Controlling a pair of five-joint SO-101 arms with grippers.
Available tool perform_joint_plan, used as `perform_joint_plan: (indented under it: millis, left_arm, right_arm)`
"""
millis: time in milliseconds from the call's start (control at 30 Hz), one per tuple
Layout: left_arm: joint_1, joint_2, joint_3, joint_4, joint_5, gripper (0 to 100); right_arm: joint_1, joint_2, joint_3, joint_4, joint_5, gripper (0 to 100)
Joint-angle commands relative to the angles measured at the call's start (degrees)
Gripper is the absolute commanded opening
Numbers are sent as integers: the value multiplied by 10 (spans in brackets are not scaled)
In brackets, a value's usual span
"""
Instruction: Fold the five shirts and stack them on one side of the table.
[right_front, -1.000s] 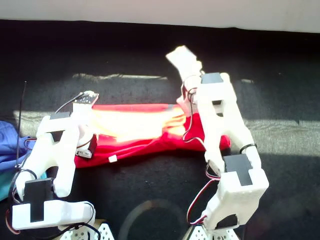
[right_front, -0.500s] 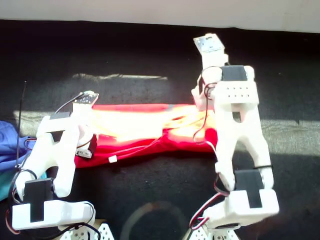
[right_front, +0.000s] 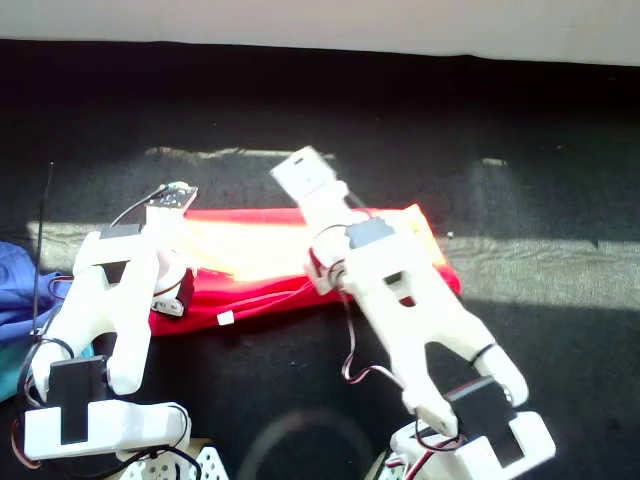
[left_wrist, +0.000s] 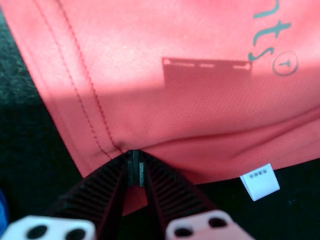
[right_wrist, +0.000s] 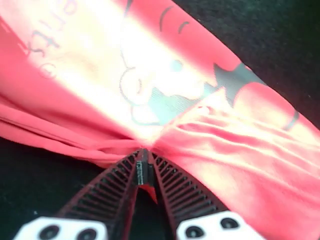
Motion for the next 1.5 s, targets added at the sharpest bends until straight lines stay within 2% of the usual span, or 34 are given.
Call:
perform_joint_plan:
  millis: [0,133,267,367,500,767,1000,1133,1300,1467]
  left_arm:
    - [-18,4,1,-18,-6,9]
    - [-19,4,1,-18,-6,9]
    - [-19,4,1,-18,-6,9]
    - [-19,4,1,-18,-6,9]
    - [-19,4,1,-18,-6,9]
    - [-19,4,1,-18,-6,9]
    - [-19,4,1,-18,-6,9]
    - [-19,4,1,-18,-6,9]
    - [-19,4,1,-18,-6,9]
    - [-19,4,1,-18,-6,9]
  right_arm:
    - [-37,37,-39,-24,-18,7]
    - [-43,97,-97,-23,-102,7]
    - [-53,160,-118,-21,-104,7]
    - [-70,187,-122,21,-104,7]
    - [-80,169,-122,87,-104,7]
    - [-64,58,-124,93,-104,7]
    - [29,-98,-120,124,-40,7]
    - [86,-121,-86,181,-27,7]
    - [103,-70,4,122,-26,7]
    - [104,8,13,49,-29,7]
